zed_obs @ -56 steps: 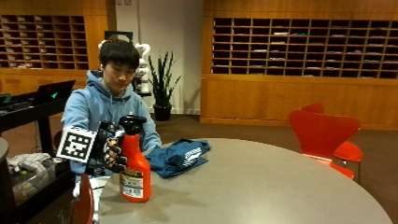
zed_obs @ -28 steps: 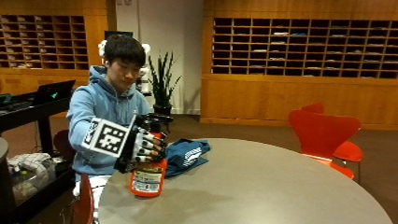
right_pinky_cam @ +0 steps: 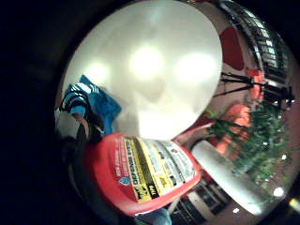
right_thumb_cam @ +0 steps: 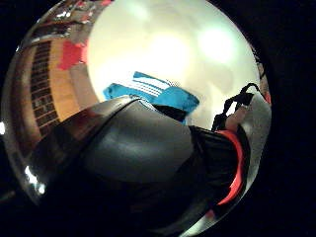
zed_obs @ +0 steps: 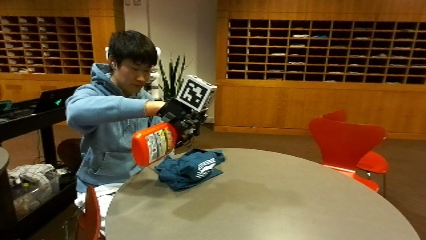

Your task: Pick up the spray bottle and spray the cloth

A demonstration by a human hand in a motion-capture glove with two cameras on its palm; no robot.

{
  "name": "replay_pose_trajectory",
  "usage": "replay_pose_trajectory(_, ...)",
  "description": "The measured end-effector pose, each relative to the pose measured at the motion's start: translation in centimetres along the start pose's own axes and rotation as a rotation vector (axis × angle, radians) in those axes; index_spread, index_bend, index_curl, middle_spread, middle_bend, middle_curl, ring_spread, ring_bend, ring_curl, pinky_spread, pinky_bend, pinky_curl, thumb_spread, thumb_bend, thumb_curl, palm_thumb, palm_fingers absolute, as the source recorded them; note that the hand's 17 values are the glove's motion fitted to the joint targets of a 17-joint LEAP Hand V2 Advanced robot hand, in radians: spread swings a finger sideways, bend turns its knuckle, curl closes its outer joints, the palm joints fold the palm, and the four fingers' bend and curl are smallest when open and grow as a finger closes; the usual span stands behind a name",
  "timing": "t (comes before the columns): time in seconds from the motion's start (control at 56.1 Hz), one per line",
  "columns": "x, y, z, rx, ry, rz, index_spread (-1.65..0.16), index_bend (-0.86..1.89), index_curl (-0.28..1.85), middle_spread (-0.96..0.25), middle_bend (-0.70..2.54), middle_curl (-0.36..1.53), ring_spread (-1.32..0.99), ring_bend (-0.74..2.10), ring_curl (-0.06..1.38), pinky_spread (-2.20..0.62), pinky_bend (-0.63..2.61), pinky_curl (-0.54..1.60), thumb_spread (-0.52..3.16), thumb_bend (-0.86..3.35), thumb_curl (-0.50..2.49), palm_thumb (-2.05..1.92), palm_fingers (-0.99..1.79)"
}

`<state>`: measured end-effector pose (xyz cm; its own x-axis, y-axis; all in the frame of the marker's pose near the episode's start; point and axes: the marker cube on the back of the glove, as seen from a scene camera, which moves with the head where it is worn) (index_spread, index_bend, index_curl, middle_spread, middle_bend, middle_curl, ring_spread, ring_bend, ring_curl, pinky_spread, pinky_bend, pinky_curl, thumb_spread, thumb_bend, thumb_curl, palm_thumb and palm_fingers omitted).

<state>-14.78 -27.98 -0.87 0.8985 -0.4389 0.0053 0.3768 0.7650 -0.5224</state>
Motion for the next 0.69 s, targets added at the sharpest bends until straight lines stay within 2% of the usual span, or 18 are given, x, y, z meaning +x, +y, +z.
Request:
replay_pose_trajectory(0.143,-3.0,-0.5,0.1,-0.074,0.081,0.020,-0.22,0.33,0.48,-0.14,0.50,0.47,-0.18,0.53,0.41,-0.24,0.38,0.38,0.39,-0.04,0.68,0.84,1.38)
replay_pose_trajectory(0.356,-4.5,-3.1,3.2,-0.141,0.176,0.055,-0.22,0.32,0.49,-0.14,0.51,0.47,-0.18,0.53,0.41,-0.24,0.39,0.38,0.38,-0.04,0.70,0.84,1.38)
replay_pose_trajectory(0.445,-4.6,-2.5,3.2,-0.156,0.205,-0.124,-0.22,0.33,0.50,-0.14,0.50,0.47,-0.18,0.53,0.41,-0.24,0.39,0.38,0.38,-0.04,0.71,0.84,1.38)
replay_pose_trajectory(0.517,-5.3,-2.5,2.4,-0.127,0.171,0.015,-0.22,0.33,0.50,-0.14,0.51,0.47,-0.18,0.53,0.41,-0.24,0.39,0.38,0.38,-0.04,0.71,0.84,1.38)
replay_pose_trajectory(0.57,-4.9,-2.3,1.4,-0.104,0.168,0.061,-0.22,0.33,0.50,-0.14,0.51,0.47,-0.18,0.53,0.41,-0.24,0.40,0.38,0.38,-0.04,0.72,0.84,1.38)
replay_pose_trajectory(0.659,-5.0,-1.1,-0.1,-0.088,0.159,-0.031,-0.22,0.32,0.50,-0.14,0.51,0.46,-0.18,0.53,0.41,-0.24,0.40,0.38,0.38,-0.04,0.72,0.84,1.38)
replay_pose_trajectory(0.695,-5.1,-0.8,-0.4,-0.081,0.178,-0.022,-0.22,0.32,0.51,-0.14,0.51,0.46,-0.18,0.53,0.41,-0.24,0.40,0.38,0.38,-0.04,0.72,0.84,1.38)
